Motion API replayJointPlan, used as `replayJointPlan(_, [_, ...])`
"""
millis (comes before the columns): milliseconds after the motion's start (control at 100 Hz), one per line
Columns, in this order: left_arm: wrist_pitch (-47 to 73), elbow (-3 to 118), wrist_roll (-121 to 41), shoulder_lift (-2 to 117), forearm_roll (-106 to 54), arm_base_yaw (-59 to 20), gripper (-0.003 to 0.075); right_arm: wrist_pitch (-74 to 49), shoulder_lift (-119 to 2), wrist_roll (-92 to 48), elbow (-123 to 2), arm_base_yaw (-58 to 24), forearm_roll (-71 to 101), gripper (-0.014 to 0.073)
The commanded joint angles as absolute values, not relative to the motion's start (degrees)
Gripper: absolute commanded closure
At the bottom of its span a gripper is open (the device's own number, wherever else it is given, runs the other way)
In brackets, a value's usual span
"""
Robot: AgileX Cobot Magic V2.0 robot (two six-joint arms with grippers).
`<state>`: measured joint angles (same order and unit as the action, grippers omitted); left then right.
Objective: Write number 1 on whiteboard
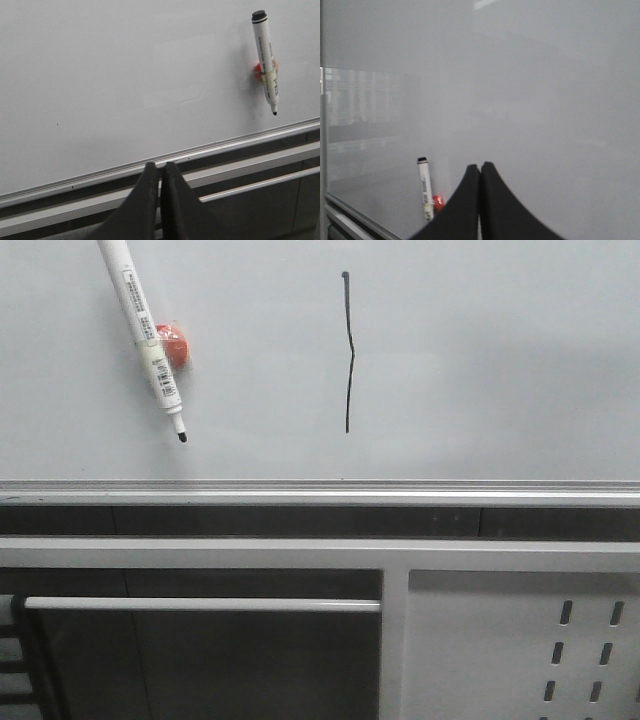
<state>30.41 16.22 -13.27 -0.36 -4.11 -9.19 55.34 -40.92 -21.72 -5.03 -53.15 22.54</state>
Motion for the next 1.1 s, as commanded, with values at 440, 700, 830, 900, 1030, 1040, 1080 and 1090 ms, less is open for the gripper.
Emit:
replayJointPlan(440, [25.70, 17.76, -12.75, -1.86, -4.89, -9.07, 0.0739, 57.45, -30.33, -16.86, 2.32, -30.74, 20.39, 0.0665])
replayJointPlan(700, [25.70, 17.76, -12.75, -1.86, -4.89, -9.07, 0.0739, 40.26, -18.70, -16.73, 2.32, -14.25, 20.34, 0.0665])
replayJointPlan(830, [25.70, 17.76, -12.75, -1.86, -4.89, -9.07, 0.0739, 28.57, -11.63, -16.73, 2.32, -7.50, 20.86, 0.0665])
replayJointPlan(900, [25.70, 17.76, -12.75, -1.86, -4.89, -9.07, 0.0739, 22.91, -7.72, -16.73, 2.32, -4.18, 20.86, 0.0665])
replayJointPlan(1030, [25.70, 17.76, -12.75, -1.86, -4.89, -9.07, 0.0739, 12.19, -1.76, -16.73, 2.32, 2.21, 20.86, 0.0665])
replayJointPlan(1040, [25.70, 17.76, -12.75, -1.86, -4.89, -9.07, 0.0739, 10.98, -1.21, -16.73, 2.32, 2.52, 20.86, 0.0665])
replayJointPlan(1080, [25.70, 17.76, -12.75, -1.86, -4.89, -9.07, 0.0739, 7.34, 0.30, -16.29, 2.32, 4.22, 20.62, 0.0665])
replayJointPlan(1090, [25.70, 17.76, -12.75, -1.86, -4.89, -9.07, 0.0739, 6.72, 0.53, -16.05, 2.32, 4.48, 20.19, 0.0665])
